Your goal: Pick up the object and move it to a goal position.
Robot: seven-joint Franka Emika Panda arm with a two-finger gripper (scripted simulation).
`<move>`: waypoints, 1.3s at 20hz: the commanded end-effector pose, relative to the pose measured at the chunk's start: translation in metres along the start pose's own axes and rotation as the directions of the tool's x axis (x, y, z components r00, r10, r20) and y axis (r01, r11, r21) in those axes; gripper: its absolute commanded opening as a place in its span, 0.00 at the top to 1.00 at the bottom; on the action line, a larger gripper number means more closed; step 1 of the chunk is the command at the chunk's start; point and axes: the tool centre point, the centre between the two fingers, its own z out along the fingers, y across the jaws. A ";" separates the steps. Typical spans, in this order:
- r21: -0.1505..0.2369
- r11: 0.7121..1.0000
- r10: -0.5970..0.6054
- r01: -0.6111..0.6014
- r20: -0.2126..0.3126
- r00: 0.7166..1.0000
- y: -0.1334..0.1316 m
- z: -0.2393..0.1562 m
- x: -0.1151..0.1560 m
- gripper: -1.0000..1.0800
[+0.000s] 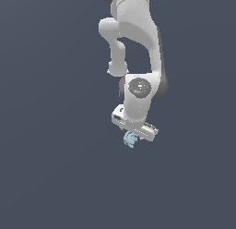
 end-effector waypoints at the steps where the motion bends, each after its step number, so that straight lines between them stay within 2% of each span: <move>1: 0.000 1.000 0.014 -0.014 -0.001 1.000 -0.001 0.001 0.000 0.04; 7: 0.000 1.000 0.012 -0.012 -0.001 1.000 -0.001 0.005 0.000 0.04; 16: 0.000 1.000 0.016 -0.016 -0.002 1.000 0.000 0.046 0.000 0.04; 21: 0.000 1.000 0.016 -0.016 -0.002 1.000 -0.001 0.051 0.000 0.04; 22: 0.000 1.000 0.016 -0.016 -0.002 1.000 -0.001 0.051 0.000 1.00; 26: 0.000 1.000 0.016 -0.016 -0.002 1.000 -0.001 0.051 0.000 1.00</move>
